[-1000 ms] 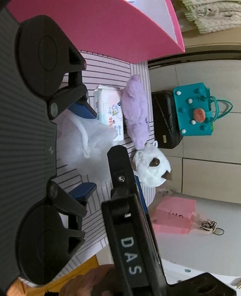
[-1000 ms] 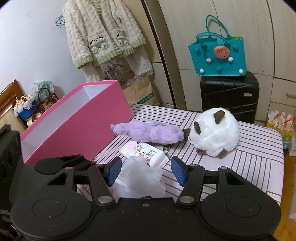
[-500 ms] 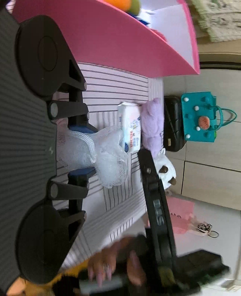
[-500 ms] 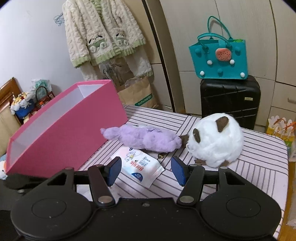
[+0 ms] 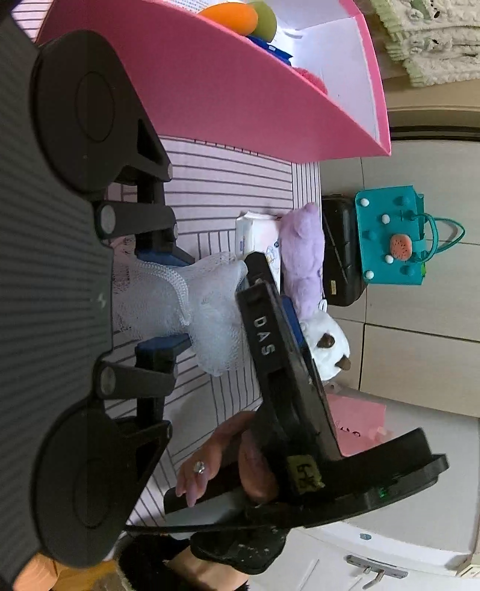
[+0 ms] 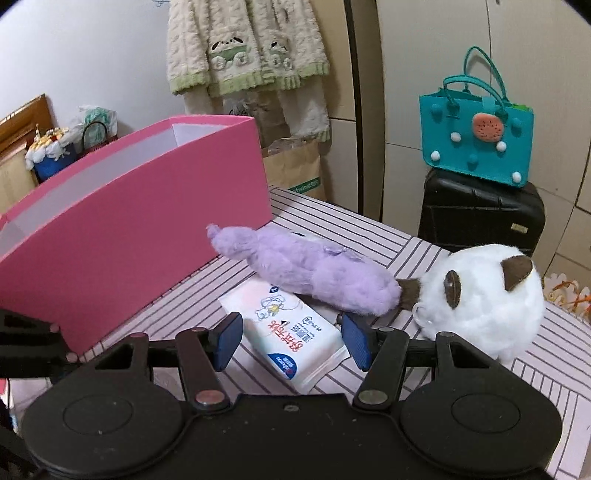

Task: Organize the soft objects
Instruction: 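Grasp the white mesh bath puff with the left tool, then grasp the white wet-wipes pack with the right tool while the left tool holds the bath puff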

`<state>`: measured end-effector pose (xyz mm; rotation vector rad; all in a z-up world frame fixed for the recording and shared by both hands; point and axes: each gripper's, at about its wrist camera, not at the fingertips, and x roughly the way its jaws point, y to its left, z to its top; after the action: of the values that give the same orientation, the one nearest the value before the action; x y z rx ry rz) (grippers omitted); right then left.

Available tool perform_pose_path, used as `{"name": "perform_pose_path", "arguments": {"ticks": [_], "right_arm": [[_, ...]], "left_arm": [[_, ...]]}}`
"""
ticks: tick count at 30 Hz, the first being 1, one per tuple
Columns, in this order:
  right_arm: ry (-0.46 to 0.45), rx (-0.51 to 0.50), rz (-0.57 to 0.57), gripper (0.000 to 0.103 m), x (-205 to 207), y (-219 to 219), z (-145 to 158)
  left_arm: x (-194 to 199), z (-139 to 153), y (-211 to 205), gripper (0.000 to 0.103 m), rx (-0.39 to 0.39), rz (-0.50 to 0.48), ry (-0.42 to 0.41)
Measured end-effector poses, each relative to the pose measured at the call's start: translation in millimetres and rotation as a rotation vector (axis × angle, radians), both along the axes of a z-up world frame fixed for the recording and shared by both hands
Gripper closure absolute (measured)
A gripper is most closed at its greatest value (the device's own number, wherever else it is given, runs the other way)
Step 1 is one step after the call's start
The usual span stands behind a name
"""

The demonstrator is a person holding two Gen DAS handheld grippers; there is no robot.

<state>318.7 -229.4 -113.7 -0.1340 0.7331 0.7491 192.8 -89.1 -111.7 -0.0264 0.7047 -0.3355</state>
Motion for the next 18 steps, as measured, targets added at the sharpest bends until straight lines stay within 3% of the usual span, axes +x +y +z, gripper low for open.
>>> {"name": "perform_pose_path", "arguments": {"ticks": [6, 18], "right_arm": [[-0.020, -0.039, 0.041, 0.047, -12.8, -3.0, -1.0], [0.065, -0.127, -0.079, 0.048, -44.2, -29.8, 9.4]], "left_arm": [[4.3, -5.0, 2.8, 0.066, -0.019, -0.008, 0.034], [2.7, -5.8, 3.6, 0.065, 0.002, 0.017, 0.017]]}}
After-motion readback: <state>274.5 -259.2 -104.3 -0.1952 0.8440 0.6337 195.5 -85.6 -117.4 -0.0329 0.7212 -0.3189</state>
